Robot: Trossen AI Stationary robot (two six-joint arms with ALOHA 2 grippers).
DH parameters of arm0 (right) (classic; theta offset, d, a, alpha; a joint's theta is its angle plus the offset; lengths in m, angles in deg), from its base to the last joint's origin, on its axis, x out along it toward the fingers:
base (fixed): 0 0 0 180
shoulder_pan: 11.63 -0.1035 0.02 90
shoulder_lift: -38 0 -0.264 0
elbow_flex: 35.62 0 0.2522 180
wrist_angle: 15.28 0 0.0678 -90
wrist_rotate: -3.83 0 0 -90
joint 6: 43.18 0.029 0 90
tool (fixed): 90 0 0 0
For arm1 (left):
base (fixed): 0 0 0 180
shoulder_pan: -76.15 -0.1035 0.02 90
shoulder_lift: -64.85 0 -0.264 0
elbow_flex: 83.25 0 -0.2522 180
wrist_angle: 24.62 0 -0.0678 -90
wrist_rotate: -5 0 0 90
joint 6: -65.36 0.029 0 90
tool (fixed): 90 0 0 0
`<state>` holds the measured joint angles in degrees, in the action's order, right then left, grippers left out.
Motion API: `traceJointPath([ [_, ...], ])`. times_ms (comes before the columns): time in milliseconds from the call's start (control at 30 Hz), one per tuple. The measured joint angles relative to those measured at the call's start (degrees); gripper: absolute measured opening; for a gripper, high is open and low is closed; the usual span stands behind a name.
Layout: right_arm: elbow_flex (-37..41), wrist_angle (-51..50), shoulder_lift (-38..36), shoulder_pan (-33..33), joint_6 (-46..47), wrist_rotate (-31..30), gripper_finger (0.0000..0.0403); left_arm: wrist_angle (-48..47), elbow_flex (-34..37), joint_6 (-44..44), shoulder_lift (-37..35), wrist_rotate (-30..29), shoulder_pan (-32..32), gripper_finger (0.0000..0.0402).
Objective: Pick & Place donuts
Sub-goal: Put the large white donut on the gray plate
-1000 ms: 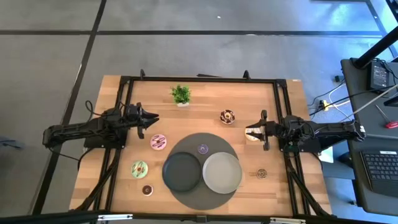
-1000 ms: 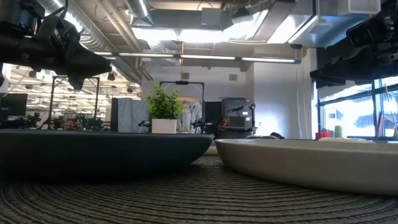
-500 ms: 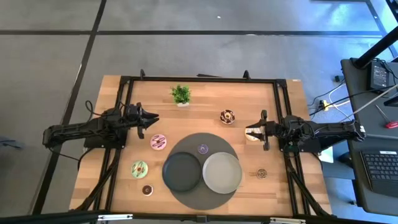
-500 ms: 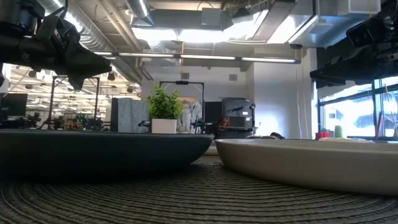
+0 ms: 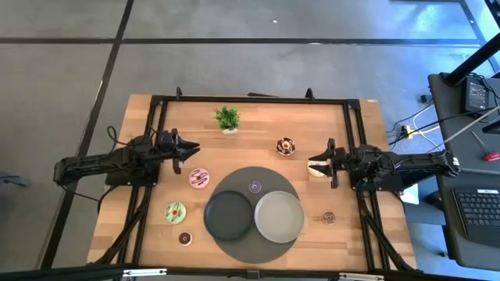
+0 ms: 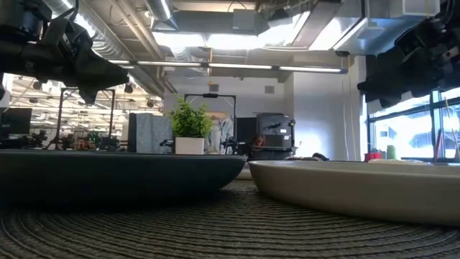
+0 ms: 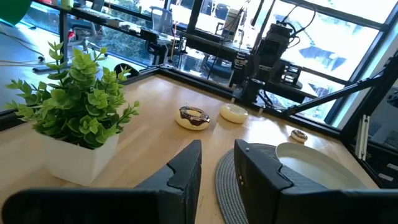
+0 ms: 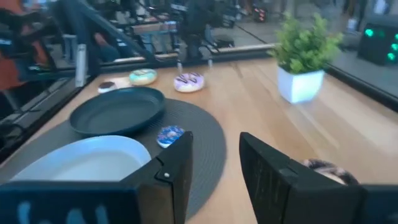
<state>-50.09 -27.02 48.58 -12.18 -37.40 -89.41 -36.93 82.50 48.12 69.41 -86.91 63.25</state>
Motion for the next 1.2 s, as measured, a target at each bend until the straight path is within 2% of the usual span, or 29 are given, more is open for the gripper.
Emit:
traceJointPath([
  [133, -1.9, -1.9, 2.2, 0.0, 1.4, -0.2, 0.0133, 0.0, 0.0, 0.0, 0.0, 0.0, 0.0, 0.0093],
  [267, -7.7, -7.6, 7.7, 0.0, 4.4, -2.7, 0.0133, 0.0, 0.0, 0.0, 0.0, 0.0, 0.0, 0.0095],
  [333, -10.8, -9.9, 11.8, 0.0, 2.7, -5.9, 0.0133, 0.0, 0.0, 0.0, 0.0, 0.0, 0.0, 0.0095],
  [400, -14.6, -12.2, 16.9, 0.2, 3.4, -12.0, 0.0133, 0.0, 0.0, 0.0, 0.0, 0.0, 0.0, 0.0094],
  [467, -18.9, -18.6, 22.4, 1.3, 9.1, -18.0, 0.0133, 0.0, 0.0, 0.0, 0.0, 0.0, 0.0, 0.0092],
  [533, -23.0, -27.6, 28.3, 3.4, 18.3, -19.6, 0.0133, 0.0, 0.0, 0.0, 0.0, 0.0, 0.0, 0.0091],
  [667, -27.0, -39.4, 39.3, 7.3, 36.5, -14.7, 0.0133, 0.0, 0.0, 0.0, 0.0, 0.0, 0.0, 0.0091],
  [833, -27.0, -39.3, 48.6, 9.5, 45.1, -8.3, 0.0133, 0.0, 0.0, 0.0, 0.0, 0.0, 0.0, 0.0091],
  [933, -27.1, -39.1, 51.6, 9.9, 46.7, -5.0, 0.0133, 0.0, 0.0, 0.0, 0.0, 0.0, 0.0, 0.0093],
  [1200, -27.2, -39.1, 52.6, 9.9, 43.1, -2.7, 0.0133, 0.0, 0.0, 0.0, 0.0, 0.0, 0.0, 0.0092],
])
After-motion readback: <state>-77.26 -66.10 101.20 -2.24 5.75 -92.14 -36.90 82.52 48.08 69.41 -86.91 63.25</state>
